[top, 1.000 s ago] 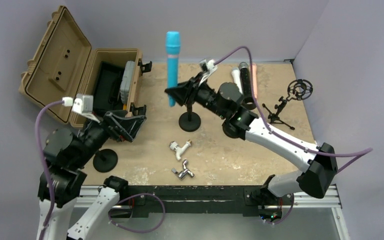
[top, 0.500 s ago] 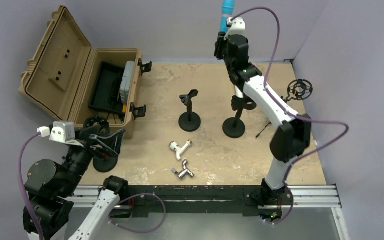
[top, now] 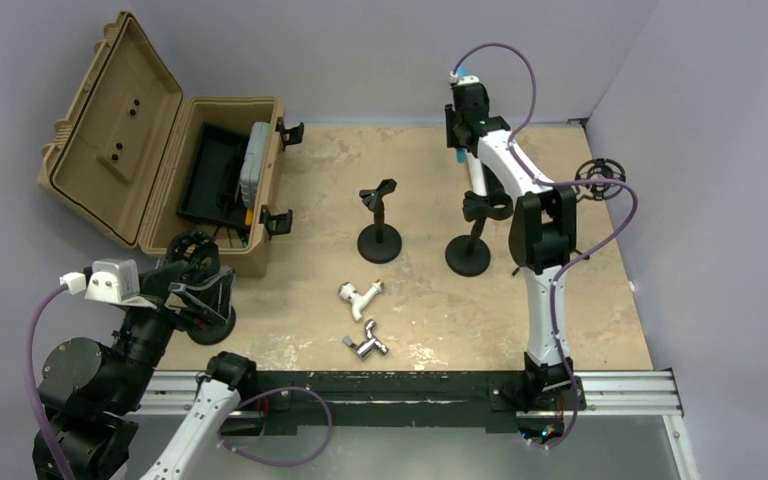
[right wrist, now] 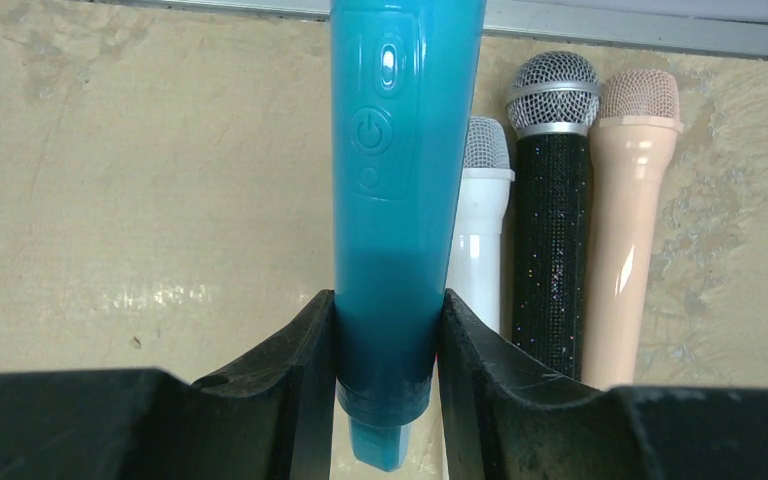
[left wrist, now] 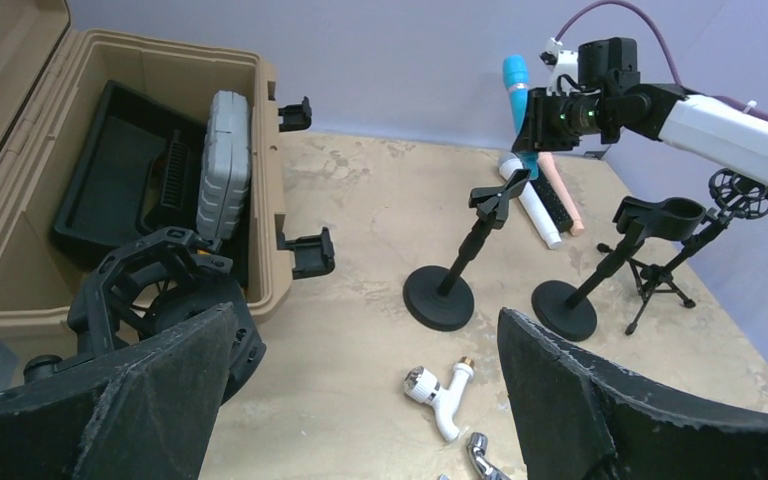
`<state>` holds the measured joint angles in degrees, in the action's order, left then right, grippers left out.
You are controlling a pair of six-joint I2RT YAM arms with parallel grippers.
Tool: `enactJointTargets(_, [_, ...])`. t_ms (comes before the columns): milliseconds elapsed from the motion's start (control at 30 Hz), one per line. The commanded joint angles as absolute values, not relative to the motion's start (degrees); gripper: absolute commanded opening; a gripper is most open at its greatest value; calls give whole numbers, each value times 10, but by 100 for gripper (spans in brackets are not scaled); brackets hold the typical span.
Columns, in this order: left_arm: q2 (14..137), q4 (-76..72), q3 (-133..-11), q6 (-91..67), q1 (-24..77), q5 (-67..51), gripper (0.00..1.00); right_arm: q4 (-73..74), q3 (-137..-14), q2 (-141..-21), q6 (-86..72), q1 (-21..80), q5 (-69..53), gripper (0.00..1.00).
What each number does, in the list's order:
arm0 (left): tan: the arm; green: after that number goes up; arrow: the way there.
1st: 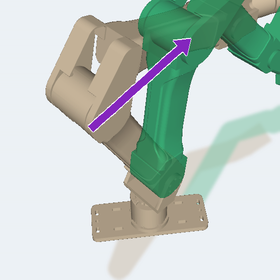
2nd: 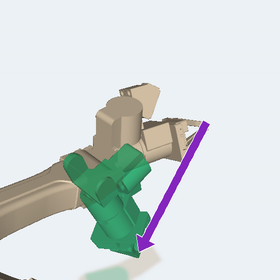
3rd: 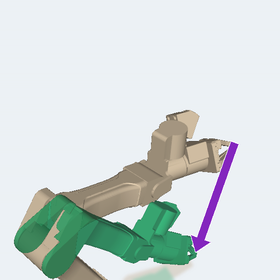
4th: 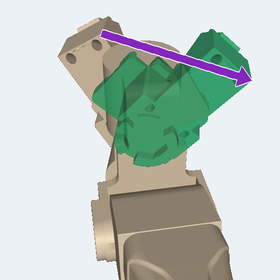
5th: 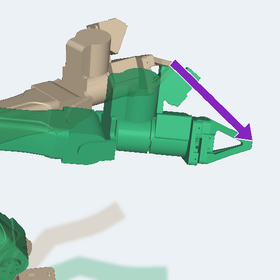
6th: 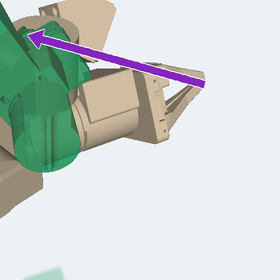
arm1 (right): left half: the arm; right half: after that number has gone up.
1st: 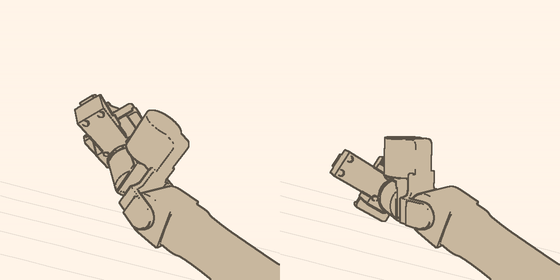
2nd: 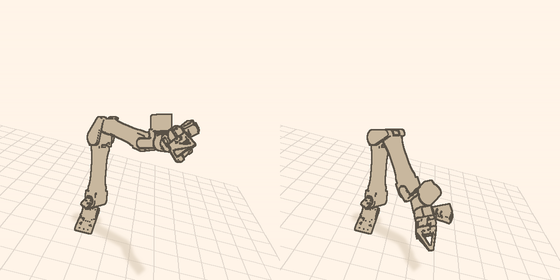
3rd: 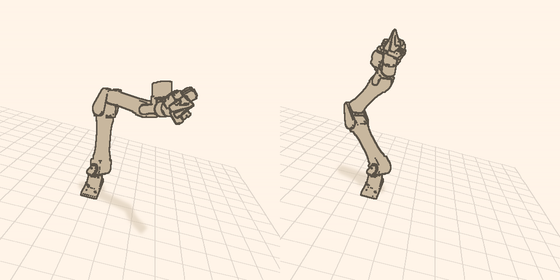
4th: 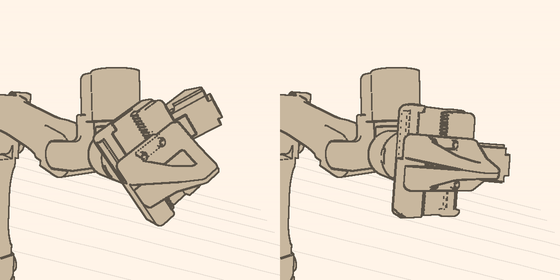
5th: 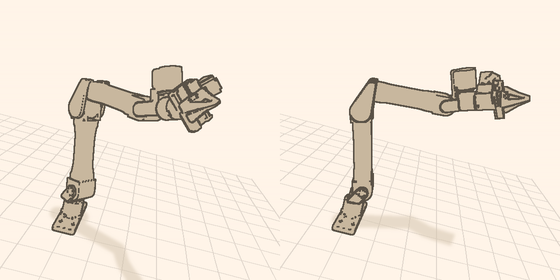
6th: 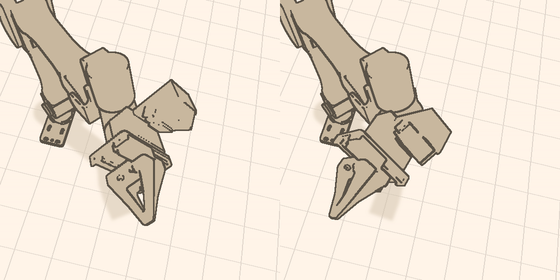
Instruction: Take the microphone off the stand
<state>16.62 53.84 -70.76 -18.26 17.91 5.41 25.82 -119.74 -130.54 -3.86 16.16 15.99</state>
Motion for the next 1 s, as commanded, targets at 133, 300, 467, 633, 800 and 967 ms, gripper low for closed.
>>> enactJointTargets(133, [178,547,-737,-146,180,82,100,272,-1207,-1303,-38,152,119,6])
enactJointTargets(300, [177,552,-740,-147,180,81,100,285,-1220,-1316,-39,149,118,9])
enactJointTargets(467, [175,557,-741,-150,180,80,100,295,-1223,-1326,-39,145,120,17])
enactJointTargets(633, [176,563,-748,-143,180,82,100,296,-1222,-1336,-40,144,119,28])
enactJointTargets(800, [178,570,-760,-135,180,86,100,299,-1226,-1346,-39,144,122,33])
enactJointTargets(967, [179,578,-759,-131,180,101,100,303,-1232,-1352,-35,143,129,39])
